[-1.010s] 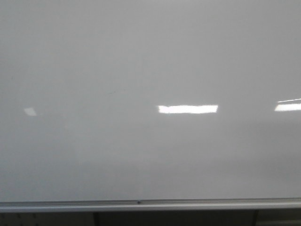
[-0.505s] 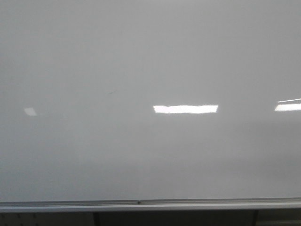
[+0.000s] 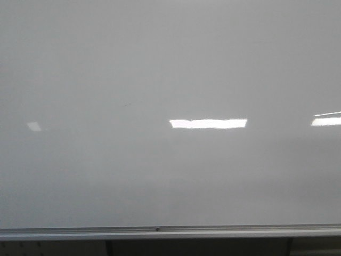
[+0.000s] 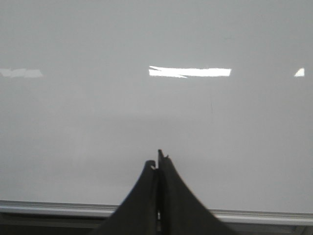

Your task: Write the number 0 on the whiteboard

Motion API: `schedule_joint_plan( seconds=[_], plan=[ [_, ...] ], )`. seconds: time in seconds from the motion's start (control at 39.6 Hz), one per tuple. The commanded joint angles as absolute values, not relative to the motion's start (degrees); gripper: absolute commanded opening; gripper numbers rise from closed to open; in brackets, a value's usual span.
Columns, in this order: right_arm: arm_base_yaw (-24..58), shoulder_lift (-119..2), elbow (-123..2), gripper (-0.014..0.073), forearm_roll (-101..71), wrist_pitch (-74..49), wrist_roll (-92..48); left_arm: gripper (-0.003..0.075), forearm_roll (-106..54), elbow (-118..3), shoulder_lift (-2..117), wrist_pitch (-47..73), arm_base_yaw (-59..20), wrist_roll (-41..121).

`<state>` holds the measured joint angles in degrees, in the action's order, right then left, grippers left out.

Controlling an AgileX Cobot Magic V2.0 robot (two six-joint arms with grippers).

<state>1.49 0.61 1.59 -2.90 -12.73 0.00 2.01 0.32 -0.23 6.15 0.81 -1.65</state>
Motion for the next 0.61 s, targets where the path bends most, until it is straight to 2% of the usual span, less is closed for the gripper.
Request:
schedule_joint_plan(
  seconds=[0.0,0.18,0.33,0.58],
  plan=[
    [1.1,1.5,1.6,-0.0069,-2.5,-8.1,0.0,-0.0020,2.0,1.6,-1.2,1.3,0.6,-2.1],
    [1.1,1.5,1.4,-0.0069,-2.5,-2.3,0.0,-0.0020,1.2,1.6,-1.2,-2.0,0.6,-2.1],
    [1.1,1.5,-3.2,-0.0069,-2.5,-1.5,0.0,-0.0019,-2.8,-1.1,-1.2,-11.8,0.6,-2.1],
    [1.1,-2.2,-19.0,-0.0066,-2.5,-12.6,0.0,-0.0019,-0.4,-18.0,5.4,5.3,0.6,-2.0]
  ],
)
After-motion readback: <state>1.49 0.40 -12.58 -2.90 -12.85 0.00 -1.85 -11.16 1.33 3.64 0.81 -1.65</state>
